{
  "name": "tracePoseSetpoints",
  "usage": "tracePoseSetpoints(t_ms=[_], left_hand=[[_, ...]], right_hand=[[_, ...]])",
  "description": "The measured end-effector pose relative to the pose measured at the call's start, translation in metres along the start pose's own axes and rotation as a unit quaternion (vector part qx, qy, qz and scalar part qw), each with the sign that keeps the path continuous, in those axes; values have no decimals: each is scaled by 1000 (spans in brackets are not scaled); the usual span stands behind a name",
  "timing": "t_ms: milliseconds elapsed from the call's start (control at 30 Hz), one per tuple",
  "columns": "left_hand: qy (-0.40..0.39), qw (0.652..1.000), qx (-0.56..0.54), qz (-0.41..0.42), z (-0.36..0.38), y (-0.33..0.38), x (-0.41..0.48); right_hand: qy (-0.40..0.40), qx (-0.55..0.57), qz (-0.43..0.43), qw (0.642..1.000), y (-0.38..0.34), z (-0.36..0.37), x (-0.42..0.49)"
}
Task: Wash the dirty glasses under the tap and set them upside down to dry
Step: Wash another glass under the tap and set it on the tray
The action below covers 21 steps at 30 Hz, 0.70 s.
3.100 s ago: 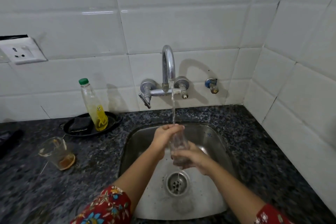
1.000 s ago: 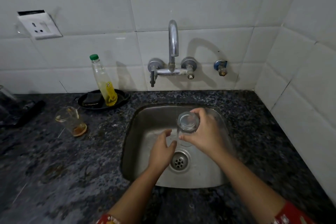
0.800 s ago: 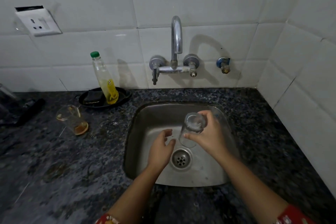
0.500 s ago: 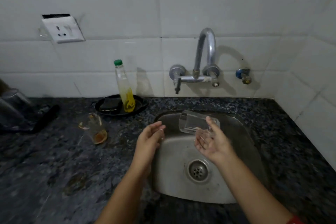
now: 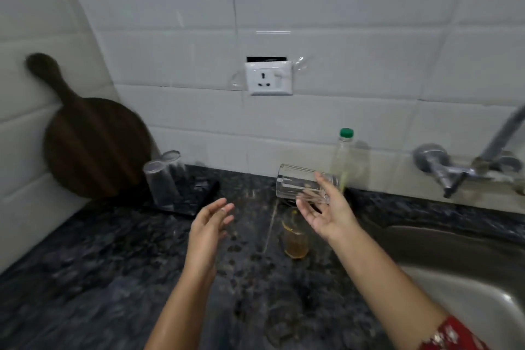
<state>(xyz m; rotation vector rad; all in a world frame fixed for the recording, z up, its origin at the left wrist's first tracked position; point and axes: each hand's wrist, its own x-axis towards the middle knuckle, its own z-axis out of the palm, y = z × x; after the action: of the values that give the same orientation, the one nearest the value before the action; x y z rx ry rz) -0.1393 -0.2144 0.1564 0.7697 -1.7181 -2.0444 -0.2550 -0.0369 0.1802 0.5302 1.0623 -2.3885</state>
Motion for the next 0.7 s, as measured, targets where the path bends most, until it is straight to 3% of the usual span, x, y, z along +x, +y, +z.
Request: tracePoseSetpoints(t_ms=[200,367,500,700], left_hand=[[52,997,-33,-38,-72,-2,49],[76,995,-52,-39,-101,-1,83],[87,994,-53,-43,-114,-6,101],[98,992,-50,-63,-122,-20,123]], right_hand=[[-28,-116,-12,993,58,91,60],[-16,-252,-101,962,100,151,116],[-20,-428,-210,879,126,178,161],[-66,-610,-276,739,148,201,195]])
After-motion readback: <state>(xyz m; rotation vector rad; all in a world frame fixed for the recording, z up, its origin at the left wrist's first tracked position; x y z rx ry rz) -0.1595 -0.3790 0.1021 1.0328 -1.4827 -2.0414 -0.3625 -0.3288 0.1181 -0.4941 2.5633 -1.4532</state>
